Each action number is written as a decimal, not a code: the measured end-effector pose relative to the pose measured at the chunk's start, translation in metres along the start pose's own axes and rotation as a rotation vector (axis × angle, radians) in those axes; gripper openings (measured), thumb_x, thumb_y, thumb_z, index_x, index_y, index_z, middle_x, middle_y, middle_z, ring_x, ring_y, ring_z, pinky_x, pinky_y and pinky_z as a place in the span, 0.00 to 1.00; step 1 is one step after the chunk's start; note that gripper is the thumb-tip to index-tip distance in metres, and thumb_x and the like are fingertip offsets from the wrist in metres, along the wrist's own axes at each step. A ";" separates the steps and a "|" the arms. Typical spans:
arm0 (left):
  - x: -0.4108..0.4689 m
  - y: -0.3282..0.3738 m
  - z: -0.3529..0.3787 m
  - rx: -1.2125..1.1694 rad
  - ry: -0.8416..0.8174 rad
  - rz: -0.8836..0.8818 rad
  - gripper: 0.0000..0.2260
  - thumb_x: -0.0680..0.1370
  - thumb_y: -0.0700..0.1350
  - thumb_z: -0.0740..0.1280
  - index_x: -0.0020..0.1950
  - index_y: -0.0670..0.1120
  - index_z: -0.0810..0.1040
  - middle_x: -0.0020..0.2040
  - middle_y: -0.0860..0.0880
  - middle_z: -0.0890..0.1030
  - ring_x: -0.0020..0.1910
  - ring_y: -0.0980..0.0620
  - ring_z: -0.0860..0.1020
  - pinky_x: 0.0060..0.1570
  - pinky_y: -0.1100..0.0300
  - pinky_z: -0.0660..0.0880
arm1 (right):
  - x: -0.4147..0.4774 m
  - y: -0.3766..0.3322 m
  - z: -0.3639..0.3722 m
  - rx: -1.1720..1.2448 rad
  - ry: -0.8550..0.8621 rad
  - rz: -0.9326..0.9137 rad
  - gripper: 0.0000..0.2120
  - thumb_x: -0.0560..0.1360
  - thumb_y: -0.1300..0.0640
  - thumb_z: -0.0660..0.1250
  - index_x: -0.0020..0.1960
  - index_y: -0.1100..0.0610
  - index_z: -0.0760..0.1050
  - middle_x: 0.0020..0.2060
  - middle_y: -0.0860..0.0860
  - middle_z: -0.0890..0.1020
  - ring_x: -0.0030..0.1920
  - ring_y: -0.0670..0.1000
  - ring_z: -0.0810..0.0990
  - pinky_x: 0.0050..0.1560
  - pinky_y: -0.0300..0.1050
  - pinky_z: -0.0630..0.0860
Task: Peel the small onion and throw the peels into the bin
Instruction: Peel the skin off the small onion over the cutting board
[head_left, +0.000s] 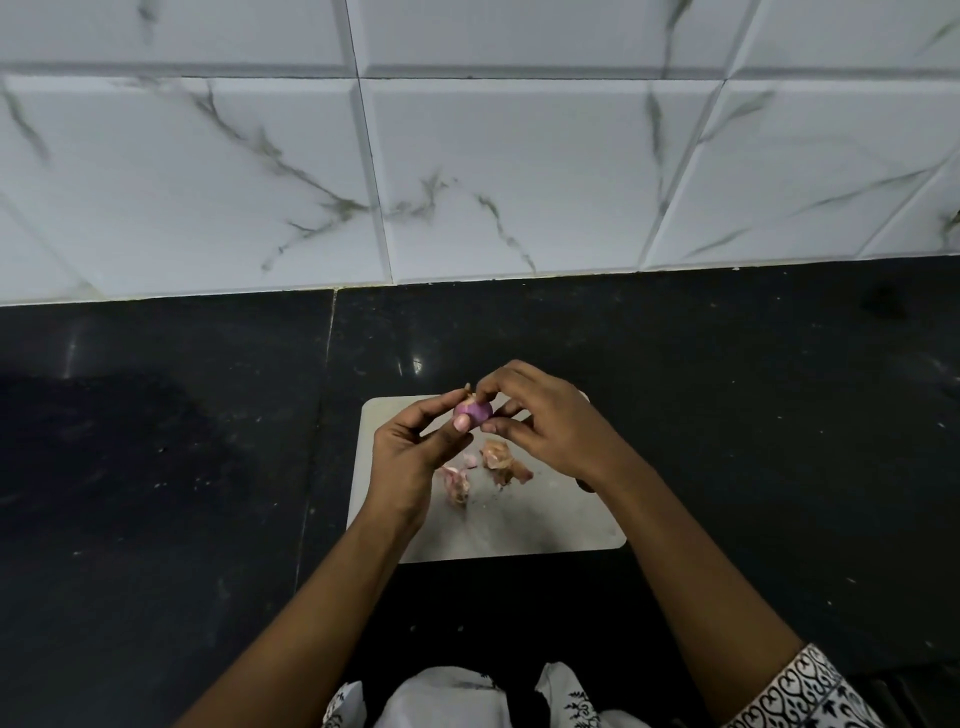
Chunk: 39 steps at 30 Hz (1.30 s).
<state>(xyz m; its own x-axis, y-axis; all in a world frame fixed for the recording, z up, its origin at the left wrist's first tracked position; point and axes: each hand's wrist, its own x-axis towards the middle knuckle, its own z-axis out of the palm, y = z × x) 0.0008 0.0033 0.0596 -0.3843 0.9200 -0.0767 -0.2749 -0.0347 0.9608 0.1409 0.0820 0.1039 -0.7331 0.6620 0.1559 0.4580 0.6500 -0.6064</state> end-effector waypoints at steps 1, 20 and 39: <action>0.000 0.000 0.000 0.011 0.013 0.001 0.10 0.70 0.40 0.70 0.51 0.48 0.82 0.51 0.47 0.84 0.53 0.47 0.82 0.51 0.53 0.79 | 0.000 0.000 0.000 0.001 -0.002 -0.002 0.09 0.73 0.58 0.69 0.53 0.53 0.74 0.54 0.49 0.76 0.46 0.42 0.75 0.44 0.26 0.68; 0.000 -0.005 -0.001 -0.023 -0.004 0.005 0.12 0.66 0.44 0.71 0.50 0.49 0.82 0.51 0.48 0.84 0.54 0.45 0.81 0.51 0.53 0.79 | -0.003 0.006 0.008 -0.008 0.070 -0.030 0.10 0.74 0.58 0.68 0.54 0.54 0.74 0.55 0.50 0.77 0.48 0.44 0.78 0.46 0.28 0.70; 0.003 -0.002 0.002 -0.061 -0.024 0.014 0.13 0.67 0.43 0.70 0.50 0.47 0.80 0.50 0.45 0.83 0.52 0.45 0.81 0.52 0.52 0.79 | -0.004 0.008 0.017 -0.053 0.216 -0.105 0.11 0.73 0.61 0.68 0.56 0.58 0.74 0.53 0.53 0.79 0.48 0.48 0.79 0.45 0.33 0.76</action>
<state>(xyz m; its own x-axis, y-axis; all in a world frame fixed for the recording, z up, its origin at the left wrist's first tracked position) 0.0025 0.0070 0.0580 -0.3677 0.9282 -0.0567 -0.3229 -0.0703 0.9438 0.1391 0.0780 0.0856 -0.6561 0.6505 0.3825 0.4147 0.7343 -0.5374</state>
